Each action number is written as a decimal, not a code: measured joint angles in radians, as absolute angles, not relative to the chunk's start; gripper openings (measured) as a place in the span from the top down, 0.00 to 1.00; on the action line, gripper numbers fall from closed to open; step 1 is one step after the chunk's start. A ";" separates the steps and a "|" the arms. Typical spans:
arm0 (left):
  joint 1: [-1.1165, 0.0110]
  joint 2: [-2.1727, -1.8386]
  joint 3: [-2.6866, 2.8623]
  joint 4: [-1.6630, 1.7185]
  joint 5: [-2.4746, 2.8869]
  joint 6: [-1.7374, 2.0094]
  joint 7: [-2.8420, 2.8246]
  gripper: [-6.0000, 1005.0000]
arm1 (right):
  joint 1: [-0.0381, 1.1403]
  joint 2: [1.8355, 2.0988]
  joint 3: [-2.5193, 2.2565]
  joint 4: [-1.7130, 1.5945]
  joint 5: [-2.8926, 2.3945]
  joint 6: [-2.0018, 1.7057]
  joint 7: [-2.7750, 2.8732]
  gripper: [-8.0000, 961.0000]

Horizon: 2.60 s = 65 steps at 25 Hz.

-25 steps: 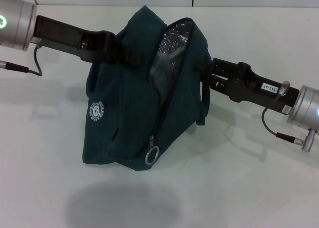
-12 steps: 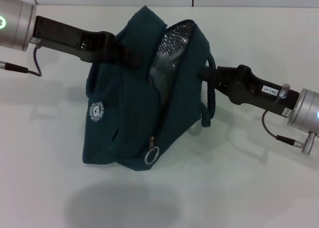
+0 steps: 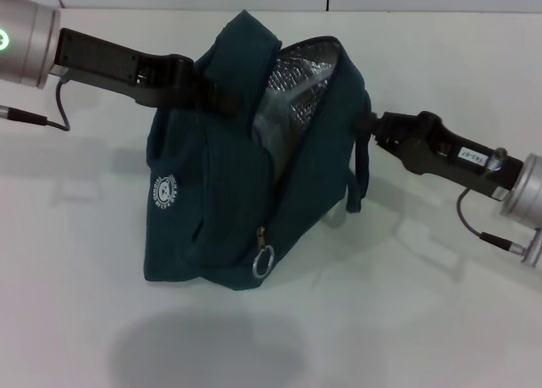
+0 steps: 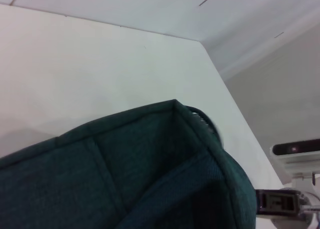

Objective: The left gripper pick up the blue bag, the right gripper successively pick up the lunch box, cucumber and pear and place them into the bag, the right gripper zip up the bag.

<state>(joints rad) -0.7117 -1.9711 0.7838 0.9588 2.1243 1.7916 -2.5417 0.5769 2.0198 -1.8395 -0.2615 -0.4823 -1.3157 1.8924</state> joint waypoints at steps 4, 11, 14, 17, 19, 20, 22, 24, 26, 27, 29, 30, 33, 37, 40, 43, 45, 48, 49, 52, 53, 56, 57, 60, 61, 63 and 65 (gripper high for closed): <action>-0.711 -1.971 0.784 0.957 2.116 1.792 -2.540 0.94 | 0.555 2.016 -1.792 -0.262 -0.484 -1.367 1.836 0.96; -0.708 -1.982 0.784 0.950 2.080 1.804 -2.537 0.94 | 0.524 2.002 -1.736 -0.263 -0.487 -1.487 1.788 0.98; -0.707 -1.993 0.782 0.926 2.074 1.802 -2.525 0.94 | 0.513 1.994 -1.725 -0.270 -0.488 -1.527 1.778 0.98; -0.707 -1.998 0.779 0.892 2.073 1.795 -2.509 0.94 | 0.512 1.987 -1.720 -0.265 -0.492 -1.540 1.773 0.98; -0.707 -2.001 0.778 0.874 2.073 1.786 -2.501 0.94 | 0.512 1.985 -1.720 -0.261 -0.492 -1.541 1.772 0.98; -0.707 -2.003 0.778 0.869 2.073 1.781 -2.498 0.94 | 0.511 1.983 -1.720 -0.261 -0.492 -1.541 1.770 0.98; -0.707 -2.004 0.778 0.863 2.074 1.773 -2.495 0.94 | 0.511 1.981 -1.723 -0.261 -0.492 -1.542 1.763 0.98; -0.706 -2.004 0.778 0.863 2.074 1.771 -2.494 0.94 | 0.511 1.981 -1.723 -0.261 -0.492 -1.542 1.761 0.98; -0.703 -2.004 0.778 0.862 2.074 1.771 -2.494 0.94 | 0.511 1.980 -1.725 -0.261 -0.493 -1.542 1.760 0.97; -0.702 -2.005 0.778 0.862 2.074 1.770 -2.494 0.94 | 0.512 1.980 -1.725 -0.261 -0.497 -1.542 1.760 0.97; -0.698 -2.005 0.778 0.862 2.077 1.770 -2.494 0.94 | 0.516 1.979 -1.725 -0.261 -0.509 -1.542 1.760 0.97; -0.696 -2.005 0.778 0.862 2.080 1.770 -2.494 0.94 | 0.516 1.979 -1.724 -0.261 -0.514 -1.543 1.760 0.97; -0.695 -2.005 0.778 0.862 2.081 1.770 -2.494 0.94 | 0.512 1.977 -1.722 -0.261 -0.518 -1.557 1.754 0.94; -0.688 -2.002 0.778 0.862 2.082 1.770 -2.496 0.94 | 0.504 1.973 -1.722 -0.260 -0.519 -1.591 1.743 0.80; -0.686 -2.004 0.779 0.862 2.082 1.770 -2.495 0.94 | 0.486 1.972 -1.721 -0.260 -0.518 -1.617 1.726 0.67; -0.684 -2.004 0.780 0.862 2.083 1.770 -2.495 0.93 | 0.465 1.970 -1.717 -0.260 -0.514 -1.636 1.706 0.53; -0.679 -2.005 0.779 0.862 2.083 1.770 -2.494 0.93 | 0.444 1.965 -1.708 -0.258 -0.516 -1.680 1.651 0.41; -0.674 -2.005 0.778 0.862 2.083 1.770 -2.491 0.93 | 0.421 1.955 -1.707 -0.258 -0.530 -1.741 1.521 0.28; -0.672 -2.005 0.778 0.862 2.083 1.768 -2.488 0.93 | 0.416 1.950 -1.707 -0.258 -0.542 -1.757 1.470 0.27; -0.668 -2.006 0.779 0.862 2.083 1.755 -2.483 0.93 | 0.402 1.938 -1.706 -0.258 -0.615 -1.764 1.321 0.24; -0.666 -2.006 0.780 0.862 2.083 1.750 -2.481 0.93 | 0.397 1.937 -1.706 -0.258 -0.649 -1.761 1.265 0.23; -0.660 -2.009 0.779 0.862 2.083 1.744 -2.474 0.93 | 0.383 1.946 -1.706 -0.259 -0.736 -1.757 1.124 0.23; -0.660 -2.009 0.778 0.862 2.083 1.743 -2.472 0.93 | 0.379 1.953 -1.706 -0.262 -0.771 -1.757 1.079 0.23; -0.658 -2.010 0.778 0.862 2.081 1.741 -2.471 0.93 | 0.379 1.971 -1.707 -0.267 -0.855 -1.756 0.990 0.23; -0.658 -2.011 0.778 0.862 2.081 1.741 -2.471 0.93 | 0.384 1.978 -1.707 -0.268 -0.888 -1.751 0.967 0.23; -0.659 -2.012 0.779 0.862 2.081 1.741 -2.471 0.93 | 0.404 1.999 -1.709 -0.271 -0.965 -1.710 0.934 0.23; -0.661 -2.012 0.780 0.862 2.080 1.741 -2.471 0.93 | 0.411 2.005 -1.711 -0.272 -0.987 -1.689 0.932 0.23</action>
<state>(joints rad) -0.6612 -2.0125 0.7799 0.8621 2.0796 1.7410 -2.4712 0.4109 2.0055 -1.7106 -0.2718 -0.9872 -1.6887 0.9316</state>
